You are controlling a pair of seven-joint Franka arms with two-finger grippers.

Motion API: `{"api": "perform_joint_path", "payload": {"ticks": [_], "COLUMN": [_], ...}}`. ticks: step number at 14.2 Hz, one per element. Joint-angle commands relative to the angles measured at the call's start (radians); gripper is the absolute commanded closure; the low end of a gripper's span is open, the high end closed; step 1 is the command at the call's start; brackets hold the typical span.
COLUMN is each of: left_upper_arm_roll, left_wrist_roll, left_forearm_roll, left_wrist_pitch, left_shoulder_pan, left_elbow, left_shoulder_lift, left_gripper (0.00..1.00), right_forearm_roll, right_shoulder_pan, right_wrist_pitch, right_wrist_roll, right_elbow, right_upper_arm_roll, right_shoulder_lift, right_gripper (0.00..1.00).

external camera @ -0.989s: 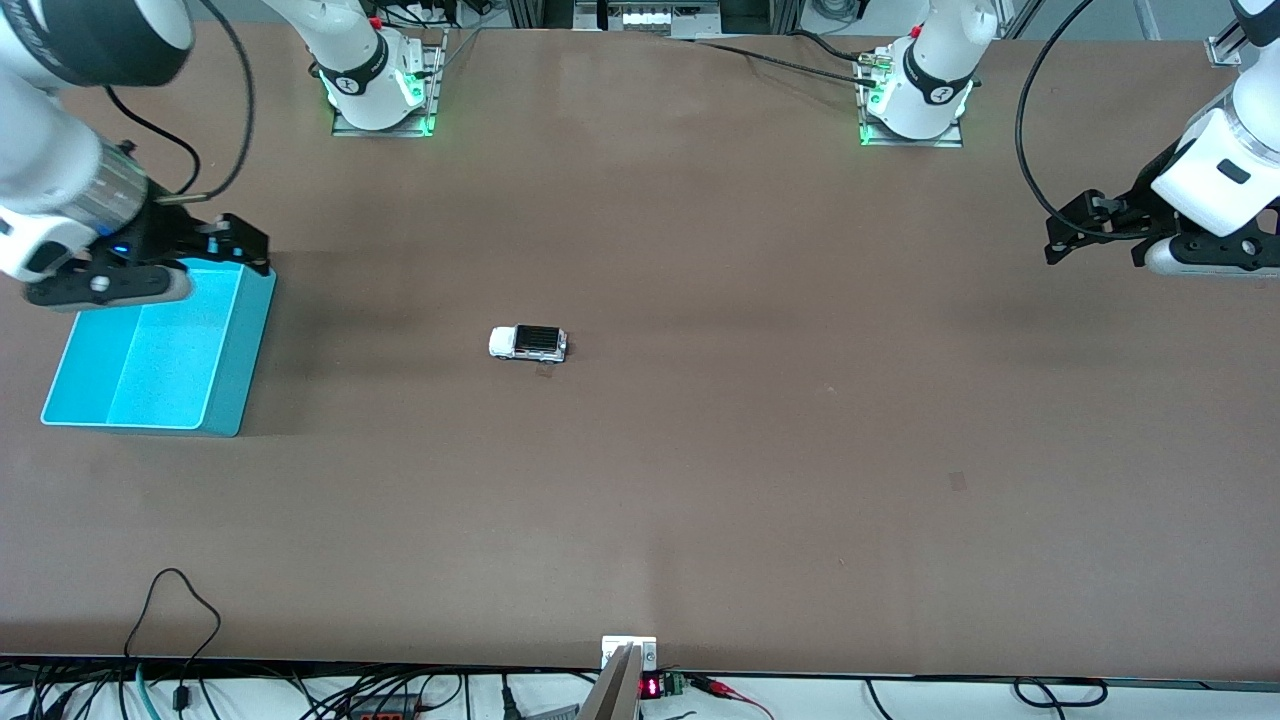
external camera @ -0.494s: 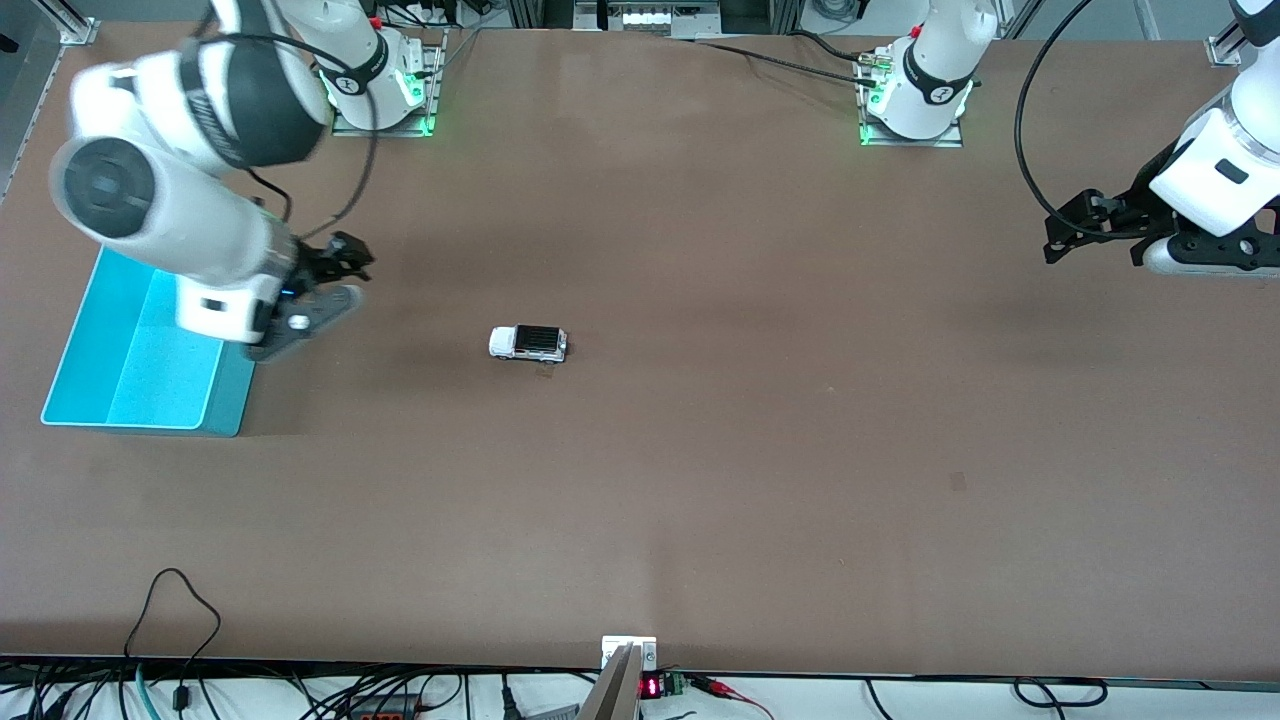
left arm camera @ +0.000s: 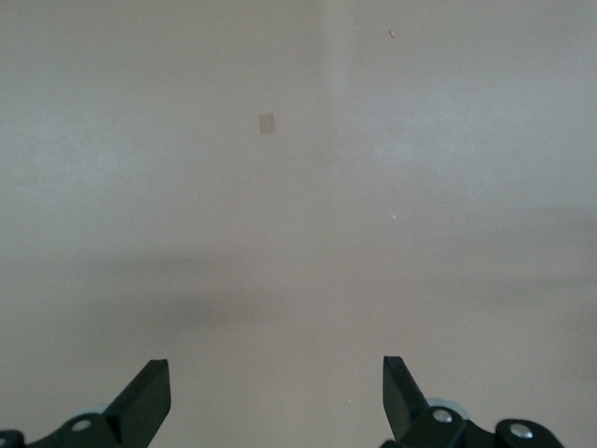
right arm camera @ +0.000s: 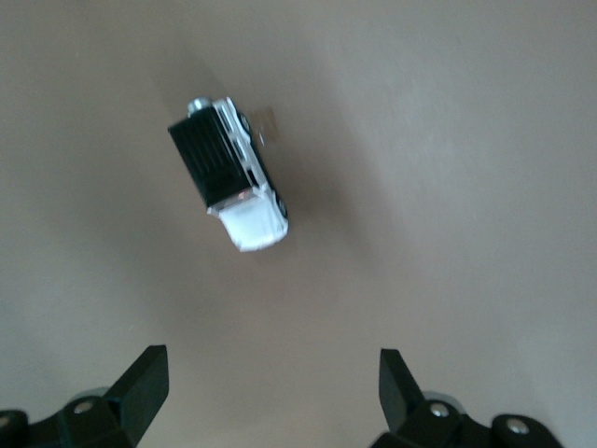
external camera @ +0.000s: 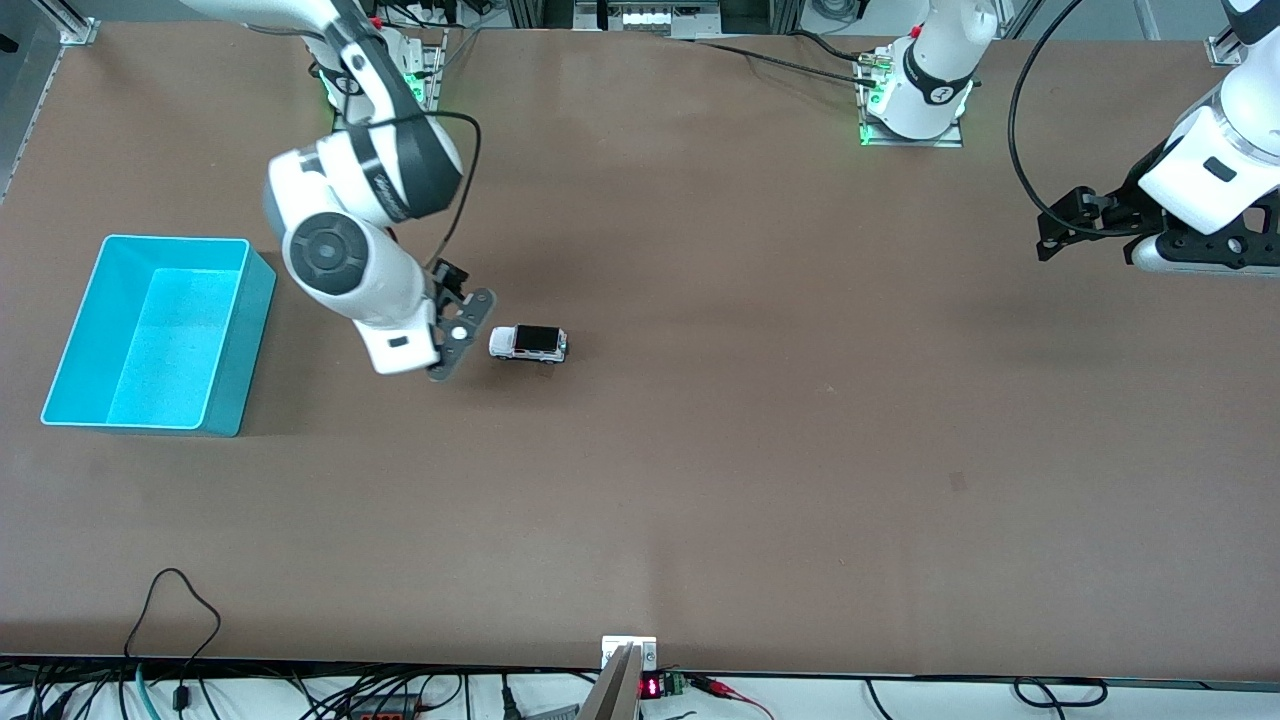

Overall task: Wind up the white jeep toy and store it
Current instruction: 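Reach the right gripper over the rolled jeep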

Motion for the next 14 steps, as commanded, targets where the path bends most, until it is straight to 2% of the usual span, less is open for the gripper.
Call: {"api": "perform_joint_path", "payload": {"ticks": [1, 4, 7, 14], "left_upper_arm_roll": [-0.003, -0.003, -0.003, -0.003], "left_wrist_roll": [0.01, 0.008, 0.008, 0.007], "left_forearm_roll": [0.021, 0.019, 0.019, 0.019], "left_wrist_pitch": [-0.026, -0.026, -0.028, -0.034], "left_shoulder_pan": [0.002, 0.001, 0.001, 0.001], "left_elbow": [0.018, 0.018, 0.02, 0.023], "left_shoulder_lift": [-0.001, -0.001, -0.001, -0.001], "left_gripper": [0.0, 0.0, 0.0, 0.0], "right_forearm_roll": [0.003, 0.002, 0.002, 0.0], "right_shoulder_pan": [0.06, 0.117, 0.118, 0.135], "right_wrist_pitch": [0.118, 0.305, 0.462, 0.641], "right_wrist_roll": [-0.048, -0.05, -0.051, -0.123], "right_elbow": [-0.093, -0.21, -0.302, -0.328], "right_upper_arm_roll": [-0.008, -0.008, -0.008, -0.008], "right_shoulder_lift": [-0.018, -0.018, -0.014, 0.072], "right_gripper": [0.0, 0.0, 0.0, 0.0]}}
